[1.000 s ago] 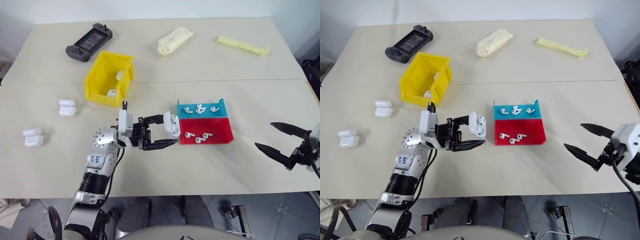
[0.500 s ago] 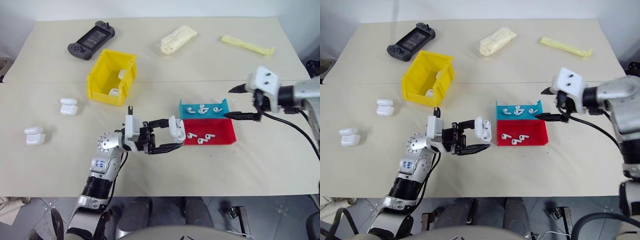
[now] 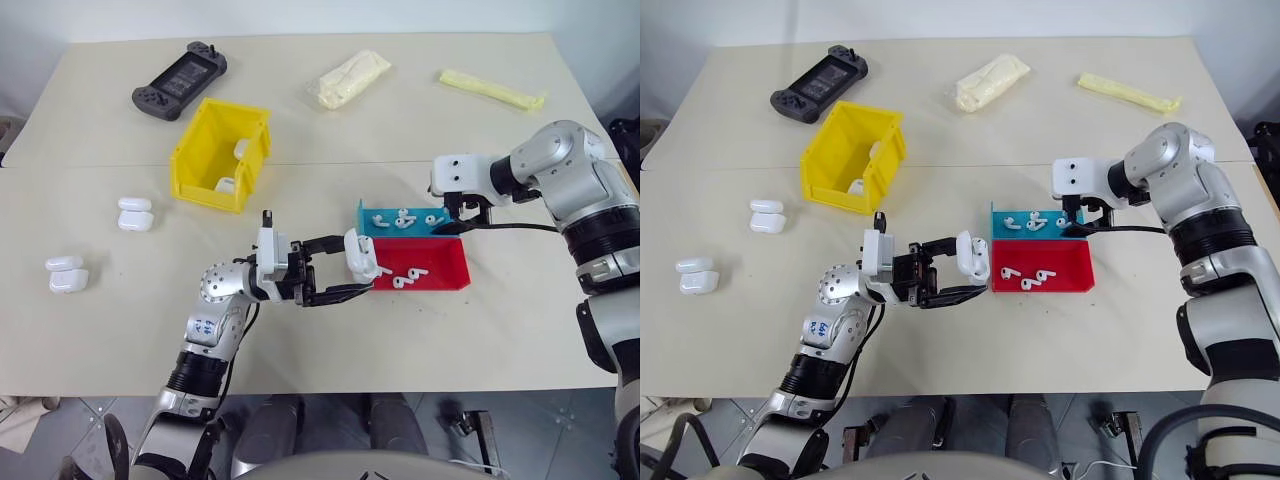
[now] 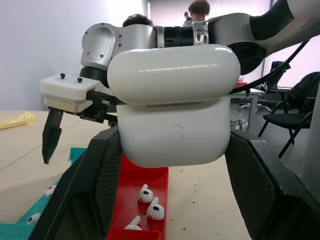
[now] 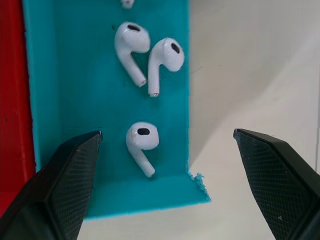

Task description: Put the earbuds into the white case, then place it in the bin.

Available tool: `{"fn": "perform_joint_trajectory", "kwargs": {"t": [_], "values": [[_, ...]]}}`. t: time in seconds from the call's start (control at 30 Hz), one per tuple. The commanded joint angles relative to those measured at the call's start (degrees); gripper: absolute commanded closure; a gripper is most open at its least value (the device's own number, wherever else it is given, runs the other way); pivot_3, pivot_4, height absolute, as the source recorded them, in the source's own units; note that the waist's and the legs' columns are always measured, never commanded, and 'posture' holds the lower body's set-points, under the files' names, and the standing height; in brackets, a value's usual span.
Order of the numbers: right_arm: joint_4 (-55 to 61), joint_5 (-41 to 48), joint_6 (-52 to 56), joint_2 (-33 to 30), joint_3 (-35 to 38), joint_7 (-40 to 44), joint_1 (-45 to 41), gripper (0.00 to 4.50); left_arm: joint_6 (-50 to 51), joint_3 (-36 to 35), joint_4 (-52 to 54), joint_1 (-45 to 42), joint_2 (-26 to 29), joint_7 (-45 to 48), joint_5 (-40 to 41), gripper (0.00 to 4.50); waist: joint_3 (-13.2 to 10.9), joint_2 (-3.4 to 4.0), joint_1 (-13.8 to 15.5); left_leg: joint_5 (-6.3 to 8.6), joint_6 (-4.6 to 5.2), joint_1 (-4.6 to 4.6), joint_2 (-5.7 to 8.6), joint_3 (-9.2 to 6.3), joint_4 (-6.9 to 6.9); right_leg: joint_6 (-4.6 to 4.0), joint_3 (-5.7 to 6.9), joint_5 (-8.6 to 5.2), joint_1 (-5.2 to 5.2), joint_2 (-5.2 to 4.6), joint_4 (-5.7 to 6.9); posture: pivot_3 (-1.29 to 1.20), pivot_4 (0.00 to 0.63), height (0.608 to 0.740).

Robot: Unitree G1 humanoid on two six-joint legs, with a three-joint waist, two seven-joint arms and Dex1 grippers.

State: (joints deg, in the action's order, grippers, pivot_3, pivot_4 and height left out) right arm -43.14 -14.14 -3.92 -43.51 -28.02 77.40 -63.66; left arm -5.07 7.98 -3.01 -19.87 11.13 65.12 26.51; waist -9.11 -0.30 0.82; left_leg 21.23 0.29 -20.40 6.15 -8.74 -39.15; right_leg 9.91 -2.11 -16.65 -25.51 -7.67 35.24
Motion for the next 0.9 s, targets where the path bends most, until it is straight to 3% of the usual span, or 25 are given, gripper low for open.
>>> {"fn": "perform_joint_trajectory", "kwargs": {"t": [0.03,0.23,0.77,0.9], "values": [[-2.7,-3.0,-2.7,0.7,-1.1,1.8,-2.2,0.64,-0.8,0.2,2.5,0.4,-0.4,-0.8,0.1,1.74,0.0,0.0,-0.2,0.0,0.0,0.0,0.0,0.0,0.0,0.0,0.0,0.0,0.0,0.0,0.01,0.0,0.15,0.74],[-4.7,-7.4,-1.8,2.2,-3.4,6.4,-4.3,2.61,-0.8,0.2,3.0,0.8,-0.2,-1.3,0.3,1.74,0.0,0.02,-0.8,0.0,0.0,0.01,0.01,-0.03,-0.01,-0.01,0.02,0.0,0.0,-0.01,0.1,0.0,0.15,0.74],[-7.4,-12.3,-1.7,5.4,-3.8,6.3,-5.7,2.61,-0.9,-0.1,3.4,0.6,0.0,-2.0,0.5,1.74,0.0,0.03,-0.9,-0.01,-0.02,0.03,0.01,-0.04,-0.08,-0.03,0.05,0.0,0.0,-0.02,0.24,0.0,0.15,0.74],[-6.5,-12.3,-2.0,5.4,-3.7,6.6,-5.0,3.83,-0.8,-0.1,3.5,0.6,0.0,-2.1,0.5,1.74,0.0,0.02,-1.1,-0.01,-0.02,0.05,0.01,-0.02,-0.08,-0.04,0.05,0.0,0.0,-0.02,0.26,0.0,0.15,0.74]]}}
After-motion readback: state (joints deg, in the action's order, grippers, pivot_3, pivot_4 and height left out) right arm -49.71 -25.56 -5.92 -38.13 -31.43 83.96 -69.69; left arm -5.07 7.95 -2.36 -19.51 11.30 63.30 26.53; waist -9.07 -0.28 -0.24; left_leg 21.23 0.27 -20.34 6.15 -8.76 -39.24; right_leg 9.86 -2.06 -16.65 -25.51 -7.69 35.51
